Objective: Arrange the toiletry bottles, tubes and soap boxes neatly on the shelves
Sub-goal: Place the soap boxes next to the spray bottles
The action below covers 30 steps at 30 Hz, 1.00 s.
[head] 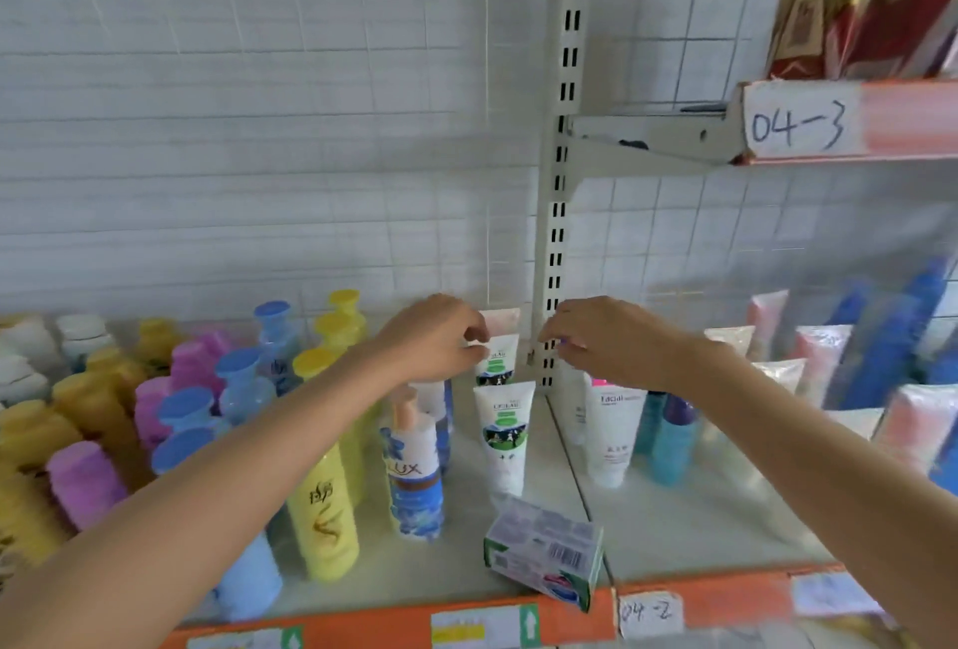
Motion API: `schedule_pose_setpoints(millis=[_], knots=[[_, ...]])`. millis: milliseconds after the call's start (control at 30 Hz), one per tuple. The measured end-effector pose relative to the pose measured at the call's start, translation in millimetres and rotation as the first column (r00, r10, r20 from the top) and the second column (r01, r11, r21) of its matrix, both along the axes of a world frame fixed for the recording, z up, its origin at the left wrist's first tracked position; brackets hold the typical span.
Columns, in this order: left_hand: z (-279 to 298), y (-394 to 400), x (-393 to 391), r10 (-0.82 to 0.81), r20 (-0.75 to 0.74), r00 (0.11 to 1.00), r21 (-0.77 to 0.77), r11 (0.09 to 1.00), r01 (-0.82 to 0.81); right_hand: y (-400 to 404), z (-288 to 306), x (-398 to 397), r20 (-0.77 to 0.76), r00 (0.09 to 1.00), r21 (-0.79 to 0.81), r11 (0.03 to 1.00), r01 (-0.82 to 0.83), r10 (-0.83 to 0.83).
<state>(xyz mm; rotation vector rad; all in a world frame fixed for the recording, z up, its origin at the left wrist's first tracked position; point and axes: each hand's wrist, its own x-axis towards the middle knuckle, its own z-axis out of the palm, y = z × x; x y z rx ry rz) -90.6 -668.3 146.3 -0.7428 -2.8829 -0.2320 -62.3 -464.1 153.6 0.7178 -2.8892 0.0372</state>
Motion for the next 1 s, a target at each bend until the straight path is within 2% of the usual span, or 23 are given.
schedule_pose_setpoints(millis=[233,400,467,533,600,700,800,900,1000], knots=[[-5,19,-34,0.064,-0.041,0.997,0.004,0.998,-0.064,14,-26,-4,0.041,0.999,-0.094,0.996,0.011,-0.008],[-8,39,-83,0.184,0.104,0.977,-0.108,0.979,-0.173,19,-25,1,0.062,0.998,-0.117,0.993,0.014,-0.006],[-10,48,-91,0.213,0.181,0.96,-0.197,0.964,-0.176,23,-22,5,0.059,0.998,-0.119,0.993,0.01,-0.002],[-14,54,-96,0.216,0.188,0.958,-0.252,0.954,-0.166,27,-19,8,0.047,0.999,-0.134,0.991,0.011,-0.005],[-18,55,-99,0.21,0.117,0.971,-0.245,0.953,-0.177,30,-18,12,0.033,0.999,-0.15,0.989,0.015,-0.01],[-17,48,-100,0.212,0.028,0.977,-0.122,0.971,-0.207,33,-14,13,0.029,0.999,-0.168,0.985,0.028,-0.024],[0,38,-93,0.183,-0.155,0.971,-0.014,0.982,-0.187,32,-6,5,0.026,0.997,-0.216,0.974,0.074,-0.07],[25,24,-72,0.141,-0.368,0.919,0.119,0.987,-0.104,24,3,-6,-0.01,0.996,-0.274,0.958,0.084,-0.09],[46,10,-44,0.139,-0.552,0.822,0.266,0.964,0.016,11,13,-15,-0.063,0.992,-0.365,0.927,0.083,-0.113]])
